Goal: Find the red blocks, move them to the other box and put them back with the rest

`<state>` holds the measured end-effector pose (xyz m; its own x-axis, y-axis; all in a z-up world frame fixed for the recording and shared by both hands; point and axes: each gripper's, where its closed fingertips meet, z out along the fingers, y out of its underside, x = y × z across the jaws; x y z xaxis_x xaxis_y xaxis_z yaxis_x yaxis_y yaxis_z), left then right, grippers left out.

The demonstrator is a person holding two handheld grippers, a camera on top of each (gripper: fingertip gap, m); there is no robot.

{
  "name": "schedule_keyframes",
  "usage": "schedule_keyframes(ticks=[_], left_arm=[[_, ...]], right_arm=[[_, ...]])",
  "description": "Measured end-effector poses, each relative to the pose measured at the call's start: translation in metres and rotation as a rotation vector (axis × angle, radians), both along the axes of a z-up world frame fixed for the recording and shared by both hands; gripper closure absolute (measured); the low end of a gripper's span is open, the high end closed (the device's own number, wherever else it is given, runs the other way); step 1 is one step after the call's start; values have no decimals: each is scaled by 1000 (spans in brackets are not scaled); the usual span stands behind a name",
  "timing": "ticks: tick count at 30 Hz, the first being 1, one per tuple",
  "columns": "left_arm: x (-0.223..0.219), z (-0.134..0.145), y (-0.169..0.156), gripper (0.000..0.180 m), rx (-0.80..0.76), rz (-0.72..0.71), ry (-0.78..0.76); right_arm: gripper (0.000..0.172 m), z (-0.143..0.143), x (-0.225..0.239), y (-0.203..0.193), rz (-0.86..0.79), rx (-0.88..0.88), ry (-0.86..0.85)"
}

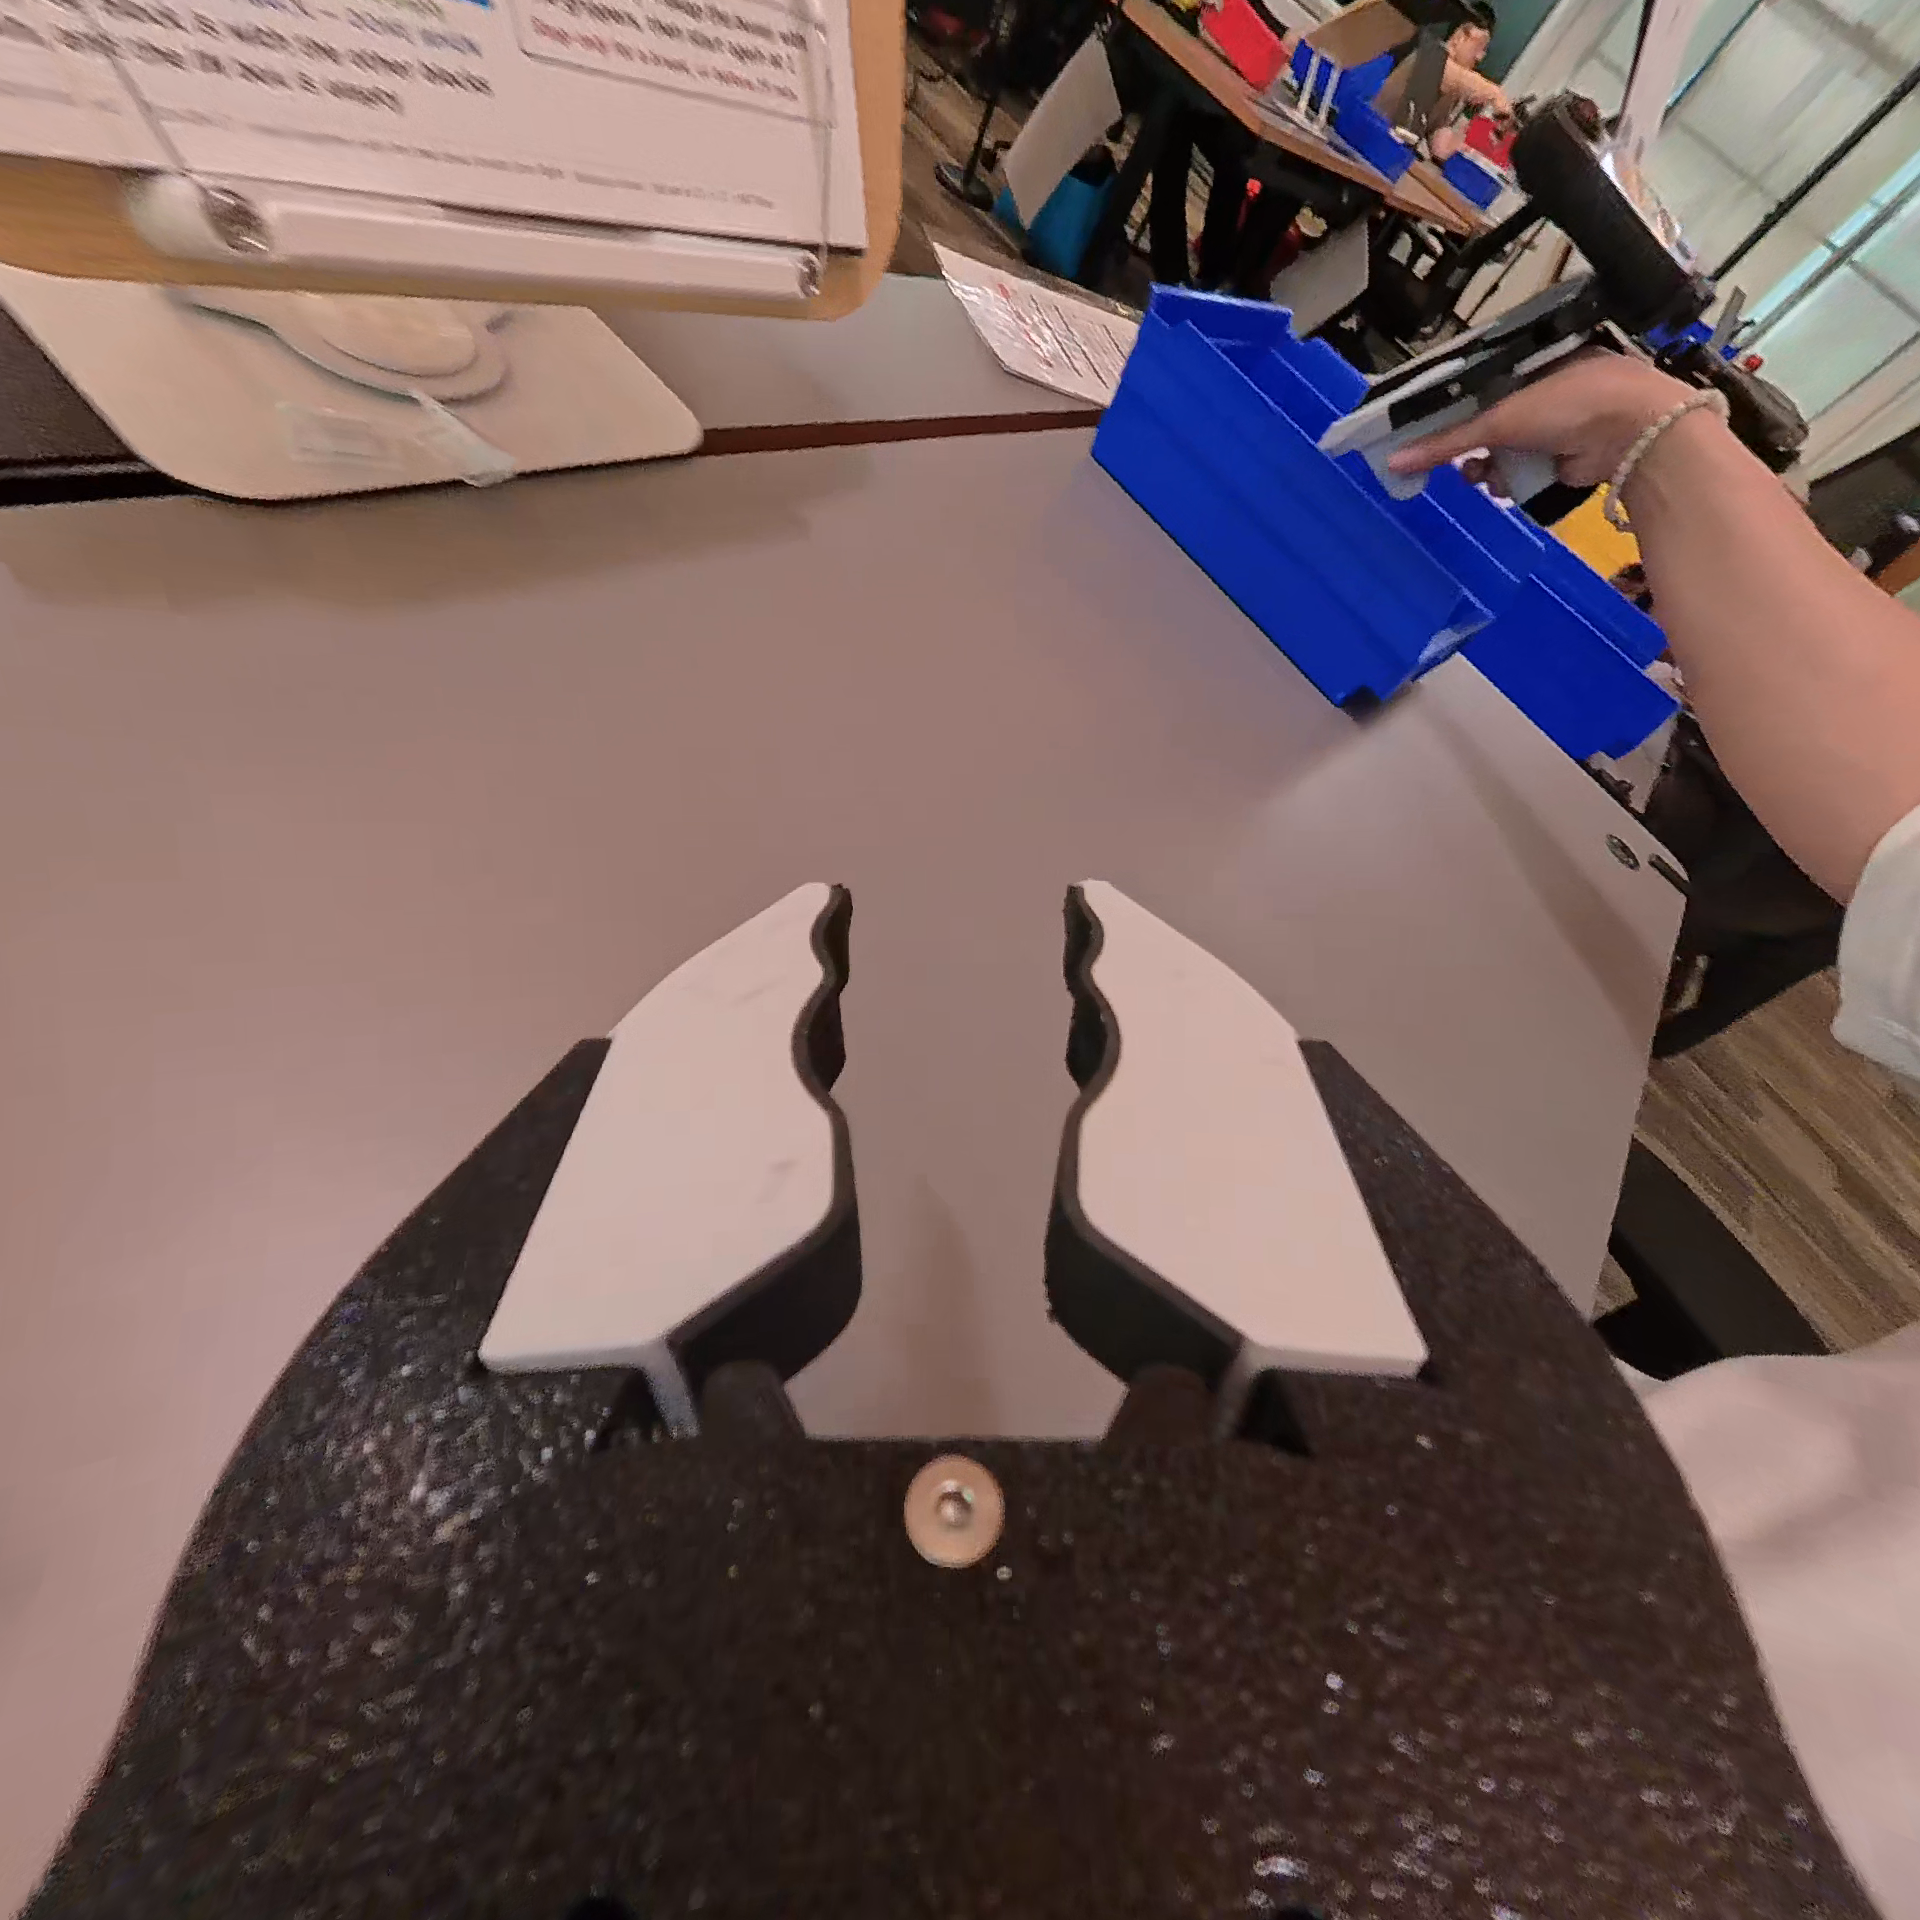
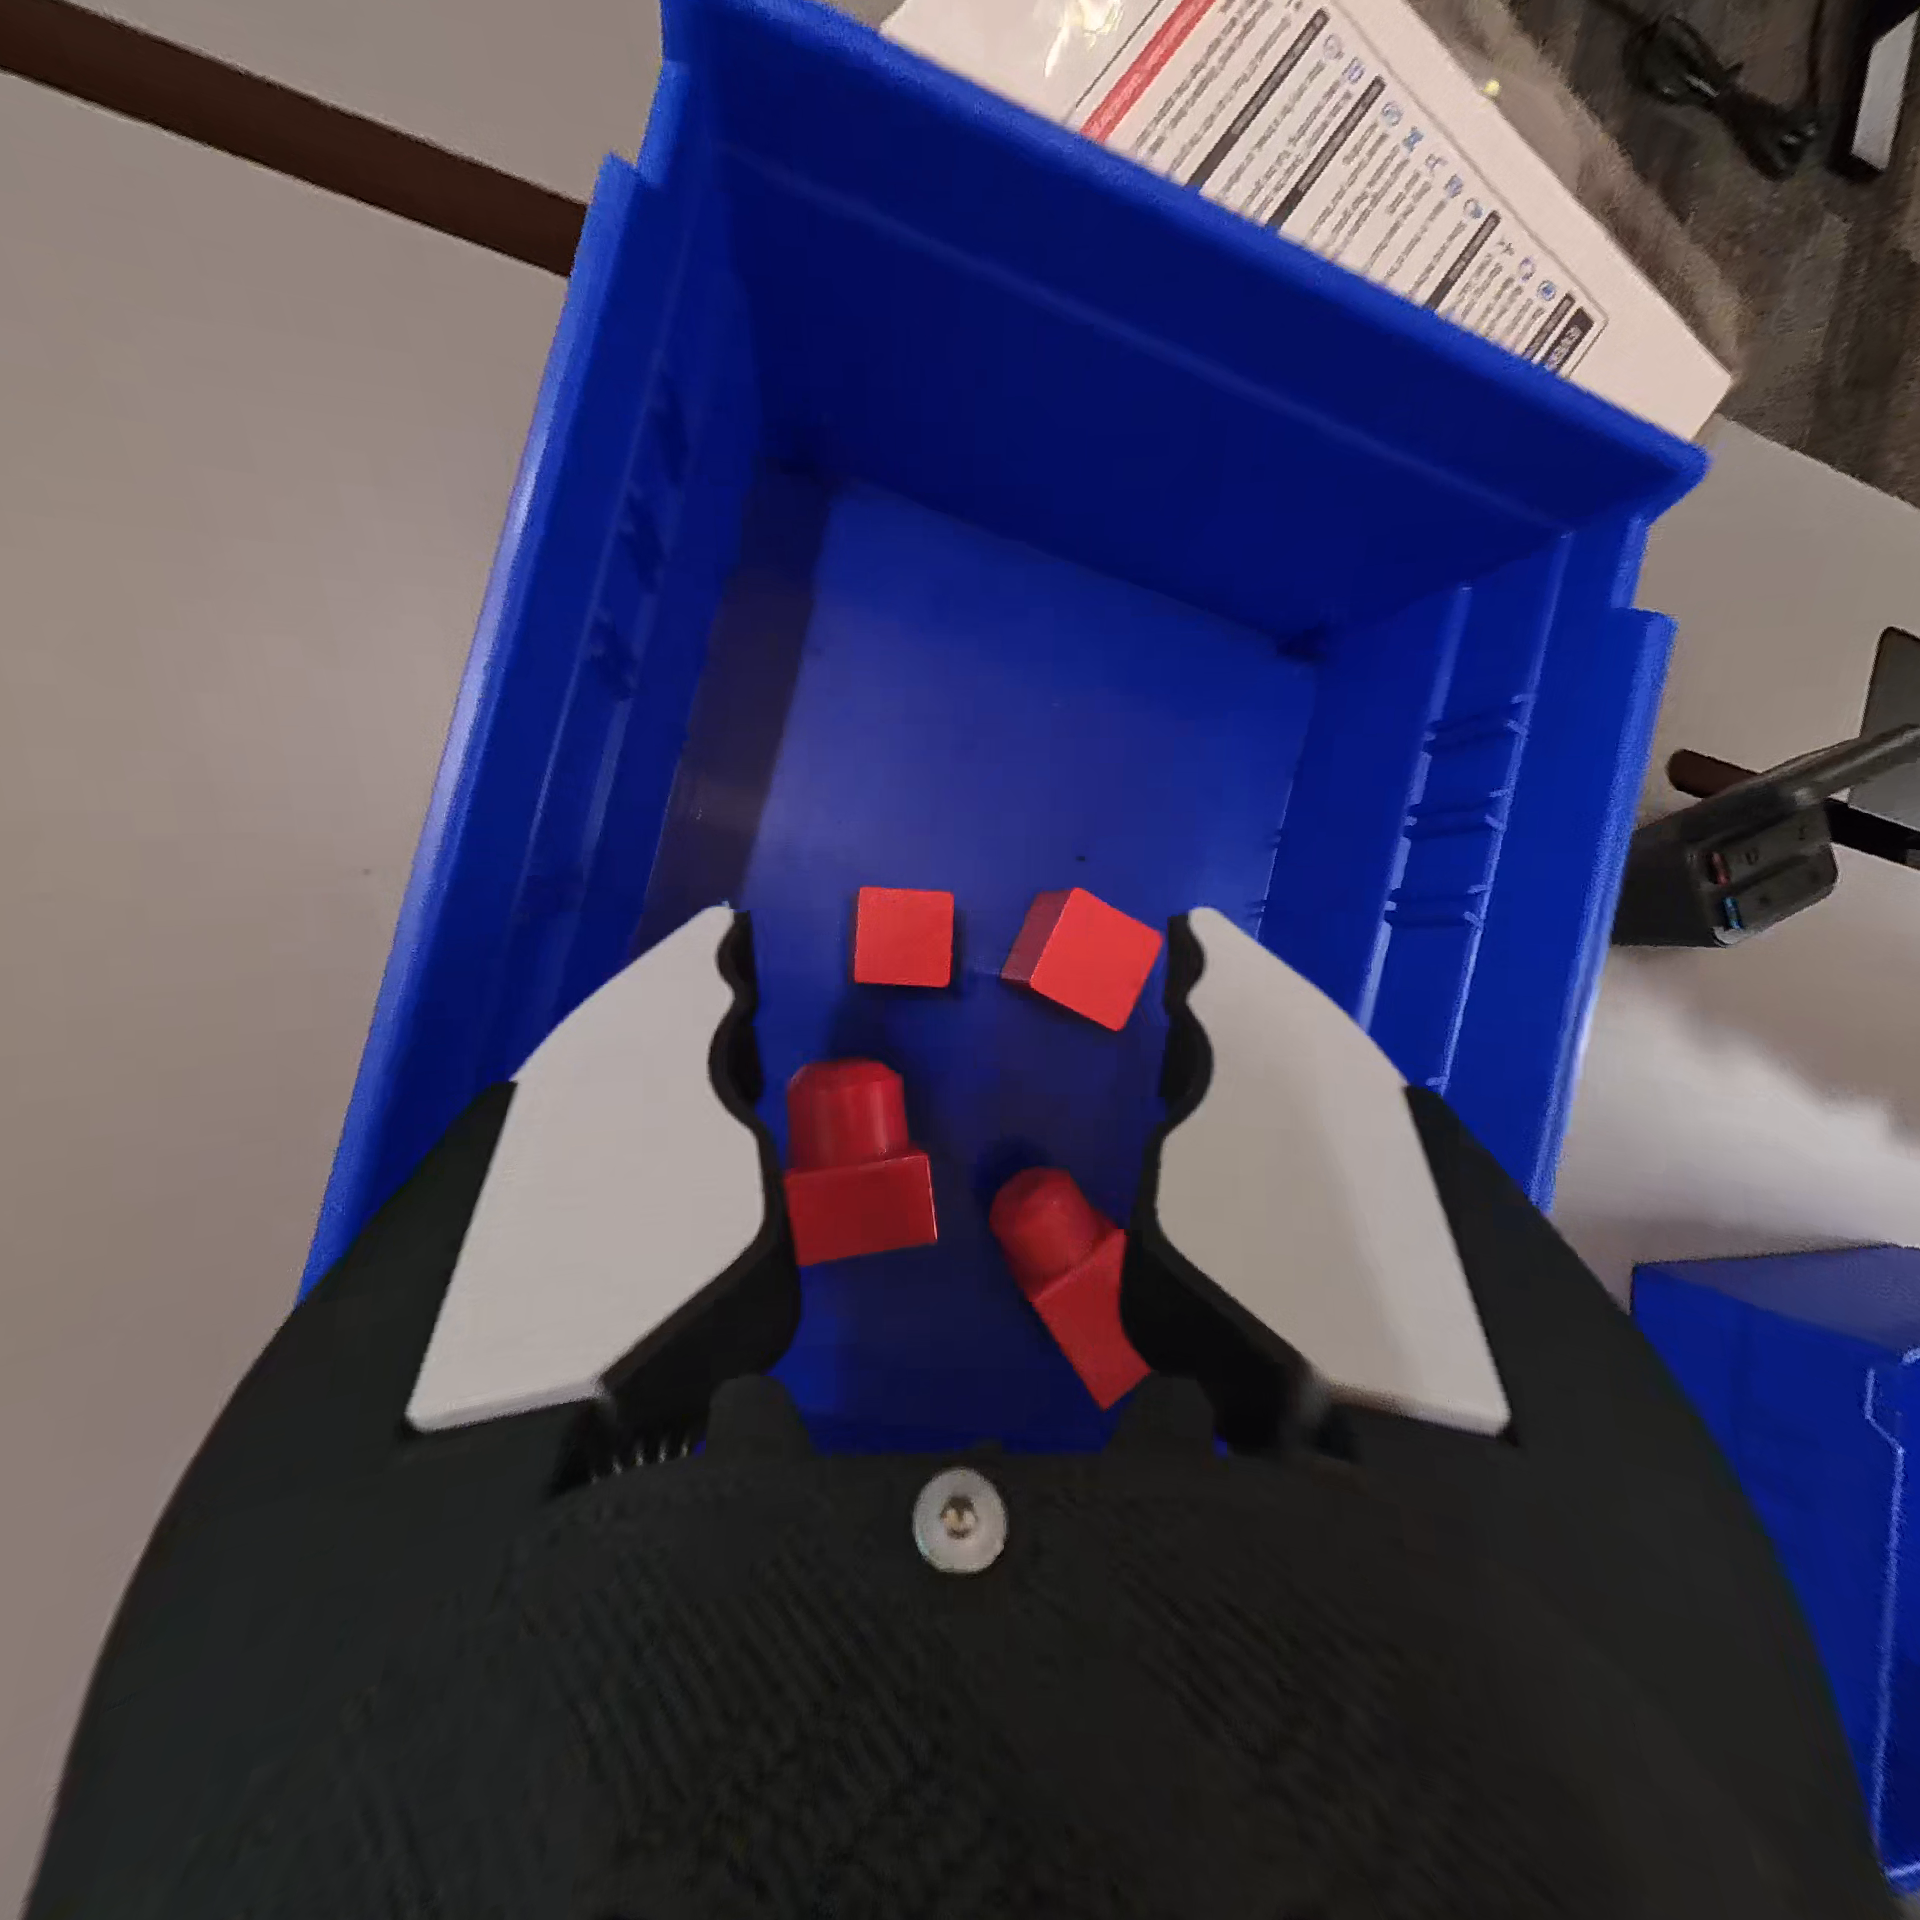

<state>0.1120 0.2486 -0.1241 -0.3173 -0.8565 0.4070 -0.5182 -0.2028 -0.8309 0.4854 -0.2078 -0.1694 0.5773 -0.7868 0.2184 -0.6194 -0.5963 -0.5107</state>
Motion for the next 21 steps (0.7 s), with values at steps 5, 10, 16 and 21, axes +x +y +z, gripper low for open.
schedule_keyframes(ticks=[5,10,16,21], left_arm=[[-17,26,78,141,77,155,-40],[-12,44,205,140,149,380,43],[51,13,294,139,136,412,330],[97,-43,320,142,166,361,588]], right_arm=[[73,30,-10,0,-1,78,-91],[69,62,-44,7,26,162,-222],[71,75,-93,15,60,196,-289],[73,80,-120,15,73,209,-306]])
